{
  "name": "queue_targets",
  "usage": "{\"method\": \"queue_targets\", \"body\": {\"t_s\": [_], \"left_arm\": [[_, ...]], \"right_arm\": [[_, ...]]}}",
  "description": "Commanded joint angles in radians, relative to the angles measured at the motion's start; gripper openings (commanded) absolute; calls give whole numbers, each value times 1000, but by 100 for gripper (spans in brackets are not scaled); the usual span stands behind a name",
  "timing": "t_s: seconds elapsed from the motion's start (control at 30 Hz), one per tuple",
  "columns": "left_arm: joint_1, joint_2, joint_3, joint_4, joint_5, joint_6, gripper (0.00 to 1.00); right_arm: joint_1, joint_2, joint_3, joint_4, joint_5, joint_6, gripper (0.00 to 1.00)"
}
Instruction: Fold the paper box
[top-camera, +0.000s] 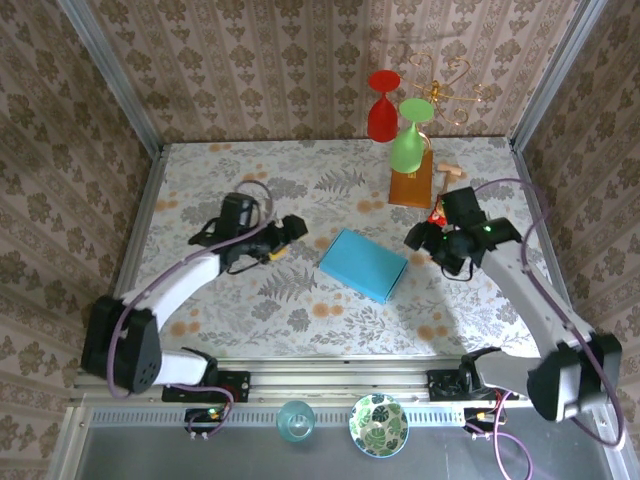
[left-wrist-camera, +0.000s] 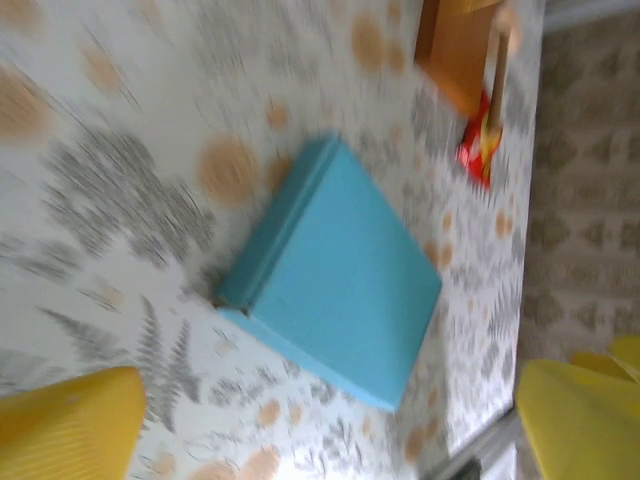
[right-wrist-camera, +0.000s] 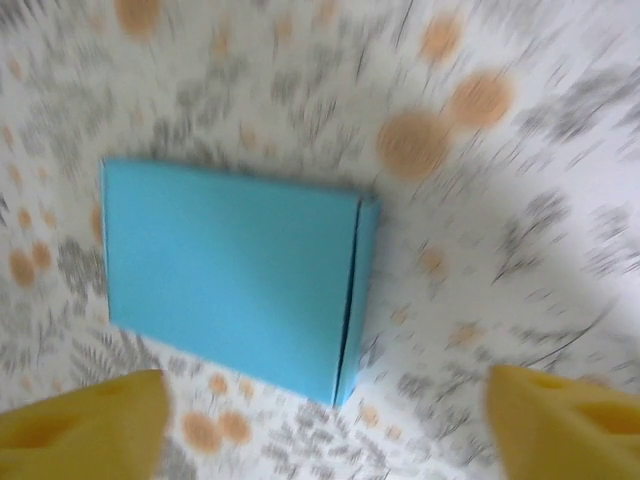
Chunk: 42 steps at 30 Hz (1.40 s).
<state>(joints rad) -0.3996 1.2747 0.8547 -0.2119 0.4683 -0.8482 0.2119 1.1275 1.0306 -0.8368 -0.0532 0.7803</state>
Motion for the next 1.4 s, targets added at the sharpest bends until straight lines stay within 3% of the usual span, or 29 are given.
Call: {"method": "queue_targets", "body": {"t_s": [0.0,0.03,0.07,0.1,0.13,0.17,0.2,0.23,0.27,0.33,0.37,0.5,0.67,0.73,0.8,0.87,0.9,0.97,1.03,1.07,1.37], "left_arm": [[31,-156,3,-102,-262,169,100],[16,-201,6,-141,-389,239,100],[-24,-241,5,-202,-605,263,100],[-65,-268,-2,-253,-833,233,100],[-108,-297,-24,-290,-1065,178,100],[-117,-317,-45,-324,-1216,164,100],[-109,-332,-74,-270,-1240,279,100],[-84,-358,-175,-68,-1149,560,100],[-65,-382,-266,113,-1061,746,100],[0,-393,-368,234,-1057,804,100],[67,-390,-409,281,-956,843,100],[261,-272,-461,350,-750,830,100],[343,-47,-481,710,-532,864,100],[356,52,-496,936,-484,874,100],[365,114,-449,934,-471,915,100],[393,259,-496,1149,-480,885,100],[404,314,-531,1325,-474,888,100],[428,257,-527,1201,-471,841,100],[429,281,-517,1231,-456,861,100],[431,271,-498,1168,-454,849,100],[426,279,-491,1176,-460,859,100]], "right_arm": [[-6,-181,18,34,328,-45,100],[-6,-213,-22,41,451,-21,100],[-5,-240,-77,83,567,-16,100],[-5,-267,-146,182,619,-67,100],[-4,-302,-253,390,637,-219,100],[-1,-328,-364,576,666,-317,100],[0,-338,-466,738,683,-400,100],[-2,-336,-566,900,688,-490,100],[-12,-314,-632,1026,685,-540,100],[-48,-234,-676,1111,620,-570,100],[-65,-182,-678,1121,568,-572,100],[-80,10,-710,1351,447,-650,100],[-136,219,-628,1534,271,-736,100],[-174,290,-614,1585,219,-734,100],[-209,365,-655,1705,178,-703,100],[-215,414,-697,1861,158,-703,100],[-215,392,-687,1796,155,-704,100],[-212,399,-678,1786,172,-701,100],[-201,396,-653,1732,210,-702,100],[-190,406,-641,1726,236,-707,100],[-175,401,-635,1712,226,-729,100]]}}
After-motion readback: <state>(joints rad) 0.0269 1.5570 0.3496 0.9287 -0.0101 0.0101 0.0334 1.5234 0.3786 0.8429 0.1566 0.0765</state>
